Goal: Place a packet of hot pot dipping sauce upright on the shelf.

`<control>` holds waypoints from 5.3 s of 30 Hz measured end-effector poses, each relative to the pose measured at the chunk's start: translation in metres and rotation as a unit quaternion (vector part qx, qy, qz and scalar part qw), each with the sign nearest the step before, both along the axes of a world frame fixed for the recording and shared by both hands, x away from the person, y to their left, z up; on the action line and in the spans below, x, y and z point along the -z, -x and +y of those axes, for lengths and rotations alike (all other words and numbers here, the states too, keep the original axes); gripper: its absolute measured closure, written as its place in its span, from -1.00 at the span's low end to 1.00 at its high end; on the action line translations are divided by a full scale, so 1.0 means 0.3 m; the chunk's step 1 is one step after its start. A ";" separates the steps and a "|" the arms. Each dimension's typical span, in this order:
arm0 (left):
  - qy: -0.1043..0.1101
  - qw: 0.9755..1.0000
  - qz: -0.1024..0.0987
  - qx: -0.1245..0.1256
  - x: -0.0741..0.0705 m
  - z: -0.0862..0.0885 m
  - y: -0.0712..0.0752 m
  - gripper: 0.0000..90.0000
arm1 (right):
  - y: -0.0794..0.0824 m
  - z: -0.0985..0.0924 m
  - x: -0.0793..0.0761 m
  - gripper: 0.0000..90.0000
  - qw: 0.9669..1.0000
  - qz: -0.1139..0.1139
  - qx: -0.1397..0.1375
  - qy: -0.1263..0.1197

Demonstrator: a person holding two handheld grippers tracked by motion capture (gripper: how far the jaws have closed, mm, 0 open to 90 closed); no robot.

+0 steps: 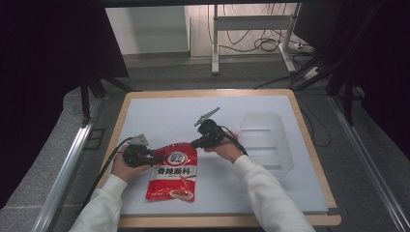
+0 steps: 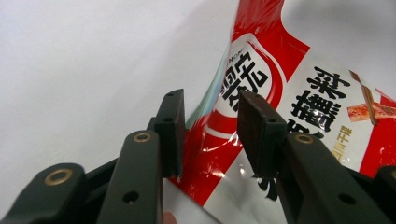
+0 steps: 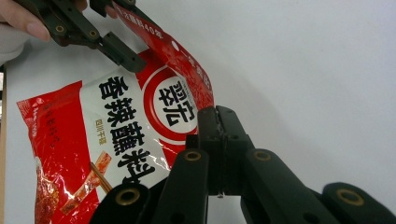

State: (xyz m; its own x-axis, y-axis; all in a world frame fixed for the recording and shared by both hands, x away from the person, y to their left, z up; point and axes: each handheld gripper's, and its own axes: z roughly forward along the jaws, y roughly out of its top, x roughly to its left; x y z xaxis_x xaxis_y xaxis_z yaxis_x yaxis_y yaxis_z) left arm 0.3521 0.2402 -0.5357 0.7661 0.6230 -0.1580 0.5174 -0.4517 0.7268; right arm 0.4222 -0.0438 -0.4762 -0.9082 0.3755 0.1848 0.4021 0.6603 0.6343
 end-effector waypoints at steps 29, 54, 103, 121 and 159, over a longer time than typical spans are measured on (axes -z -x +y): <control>-0.031 0.998 -0.041 0.026 -0.007 0.001 0.023 0.97 | -0.037 0.062 -0.012 -0.04 0.998 -0.042 0.017 0.037; -0.017 0.998 -0.056 -0.016 -0.012 0.034 0.027 0.50 | -0.027 0.168 0.064 0.95 0.991 0.037 -0.091 0.090; 0.001 0.996 -0.038 -0.086 -0.004 0.132 0.089 -0.21 | 0.177 0.028 -0.330 0.97 0.990 0.011 -0.126 -0.059; 0.000 0.996 -0.036 -0.079 0.001 0.124 0.089 -0.23 | 0.179 -0.109 -0.483 0.97 0.993 -0.046 -0.089 -0.058; -0.014 0.997 -0.027 -0.068 0.014 0.094 0.078 -0.22 | 0.136 -0.529 -0.649 0.97 0.993 -0.105 0.018 -0.048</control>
State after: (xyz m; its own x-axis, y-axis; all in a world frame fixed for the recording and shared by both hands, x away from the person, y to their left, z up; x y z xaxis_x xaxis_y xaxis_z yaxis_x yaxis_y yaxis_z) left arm 0.3286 0.2684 -0.5400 0.6814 0.7250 -0.1009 0.5358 -0.4001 0.7436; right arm 0.3813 -0.2025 -0.2814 -0.9168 0.3983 0.0292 0.2766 0.5806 0.7657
